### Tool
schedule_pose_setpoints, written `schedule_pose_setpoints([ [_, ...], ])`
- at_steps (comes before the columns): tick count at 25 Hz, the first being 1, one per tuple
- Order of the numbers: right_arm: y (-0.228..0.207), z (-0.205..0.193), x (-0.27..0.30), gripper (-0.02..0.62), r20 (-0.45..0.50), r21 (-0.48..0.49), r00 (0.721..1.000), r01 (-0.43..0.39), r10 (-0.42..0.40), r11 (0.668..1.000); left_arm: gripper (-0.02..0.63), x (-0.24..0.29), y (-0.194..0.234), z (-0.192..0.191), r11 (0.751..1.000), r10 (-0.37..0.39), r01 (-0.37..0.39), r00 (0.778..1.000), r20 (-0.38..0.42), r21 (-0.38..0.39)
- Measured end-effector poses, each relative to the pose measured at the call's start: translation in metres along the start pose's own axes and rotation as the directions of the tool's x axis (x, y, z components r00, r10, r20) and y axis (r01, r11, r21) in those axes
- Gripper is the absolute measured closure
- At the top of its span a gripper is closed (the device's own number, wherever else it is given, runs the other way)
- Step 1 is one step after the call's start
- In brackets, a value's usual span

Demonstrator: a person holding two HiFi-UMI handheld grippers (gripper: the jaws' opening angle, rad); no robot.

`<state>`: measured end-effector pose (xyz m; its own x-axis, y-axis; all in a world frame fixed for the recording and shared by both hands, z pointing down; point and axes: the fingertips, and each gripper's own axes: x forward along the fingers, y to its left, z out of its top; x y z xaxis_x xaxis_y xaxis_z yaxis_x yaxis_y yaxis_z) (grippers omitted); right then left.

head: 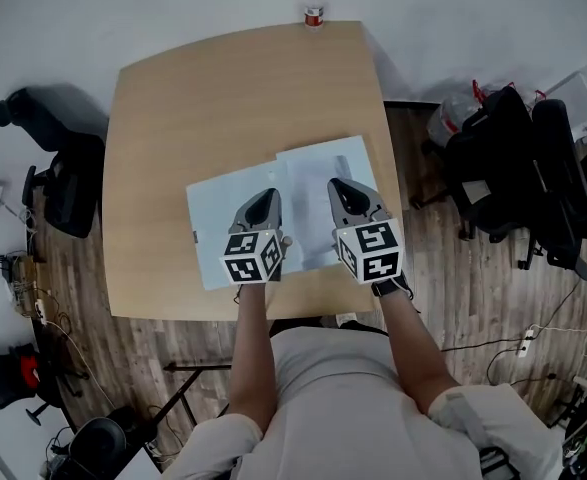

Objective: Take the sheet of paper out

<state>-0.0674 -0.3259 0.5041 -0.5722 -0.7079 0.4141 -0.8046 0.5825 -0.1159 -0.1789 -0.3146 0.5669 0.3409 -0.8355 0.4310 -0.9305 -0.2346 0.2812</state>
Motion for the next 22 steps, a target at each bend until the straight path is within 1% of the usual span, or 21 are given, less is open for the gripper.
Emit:
schedule_pose_setpoints([
  [4, 0.003, -0.014, 0.014, 0.584, -0.041, 0.012, 0.999, -0.012, 0.012, 1.0, 0.595, 0.019, 0.005, -0.033, 1.0, -0.021, 0.02, 0.994, -0.103, -0.009],
  [7, 0.004, -0.023, 0.023, 0.584, -0.068, 0.017, 0.998, -0.015, 0.016, 1.0, 0.593, 0.031, 0.007, -0.054, 0.999, -0.036, 0.034, 0.986, -0.161, -0.017],
  [13, 0.002, -0.035, 0.037, 0.584, -0.108, 0.024, 0.994, -0.013, 0.016, 1.0, 0.581, 0.048, 0.013, -0.086, 0.998, -0.066, 0.058, 0.967, -0.248, -0.038],
  [22, -0.006, -0.051, 0.054, 0.583, -0.154, 0.044, 0.988, -0.008, 0.015, 0.999, 0.54, 0.068, 0.015, -0.127, 0.992, -0.12, 0.097, 0.926, -0.357, -0.081],
])
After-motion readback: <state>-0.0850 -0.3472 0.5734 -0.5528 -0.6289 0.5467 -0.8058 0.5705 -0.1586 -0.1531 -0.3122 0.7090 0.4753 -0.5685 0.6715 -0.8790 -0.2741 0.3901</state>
